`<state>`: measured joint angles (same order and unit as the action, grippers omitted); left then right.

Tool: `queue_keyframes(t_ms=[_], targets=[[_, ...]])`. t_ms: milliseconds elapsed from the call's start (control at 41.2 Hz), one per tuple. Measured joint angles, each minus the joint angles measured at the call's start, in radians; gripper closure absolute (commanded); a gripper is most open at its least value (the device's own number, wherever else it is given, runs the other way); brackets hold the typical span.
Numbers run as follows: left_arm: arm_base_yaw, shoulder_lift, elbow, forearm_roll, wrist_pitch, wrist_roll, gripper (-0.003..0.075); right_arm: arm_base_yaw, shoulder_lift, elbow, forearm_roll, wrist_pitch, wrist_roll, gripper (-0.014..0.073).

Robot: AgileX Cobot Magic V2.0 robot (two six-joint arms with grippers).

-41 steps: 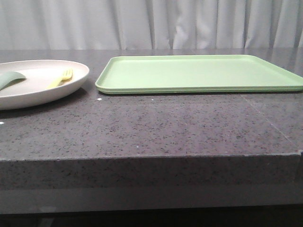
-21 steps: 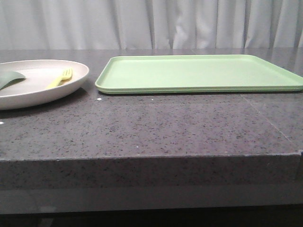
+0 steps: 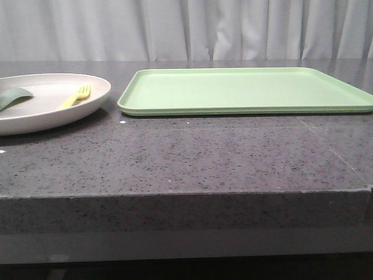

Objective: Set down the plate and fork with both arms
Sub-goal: 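Grip the cream plate rim with the left gripper, then lift the plate and carry it over the green tray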

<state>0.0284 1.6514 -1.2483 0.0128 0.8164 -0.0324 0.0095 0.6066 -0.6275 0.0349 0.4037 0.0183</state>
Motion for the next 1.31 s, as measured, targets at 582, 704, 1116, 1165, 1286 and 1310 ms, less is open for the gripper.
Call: queue_keyframes(t_ms=[582,704,1116,1165,1286,1310], targets=[[0.001,0.002,-0.006,-0.023,0.002,-0.004,0.0738,0.000,0.000,0.000,0.000,0.000,0.000,0.0007],[0.008,0.002,-0.008,-0.037,0.006,-0.005,0.0738,0.000,0.000,0.000,0.000,0.000,0.000,0.0007],[0.170,-0.019,-0.044,-0.399,0.078,0.204,0.0738,0.000,0.005,0.000,0.000,0.000,0.000,0.0007],[0.187,-0.019,-0.052,-0.438,0.090,0.240,0.0738,0.000,0.005,0.000,0.000,0.000,0.000,0.0007],[0.205,-0.019,-0.081,-0.487,0.118,0.266,0.0738,0.000,0.005,0.000,0.000,0.002,0.000,0.0007],[0.207,-0.019,-0.087,-0.492,0.120,0.268,0.0738,0.000,0.005,0.000,0.000,0.002,0.000,0.0007]])
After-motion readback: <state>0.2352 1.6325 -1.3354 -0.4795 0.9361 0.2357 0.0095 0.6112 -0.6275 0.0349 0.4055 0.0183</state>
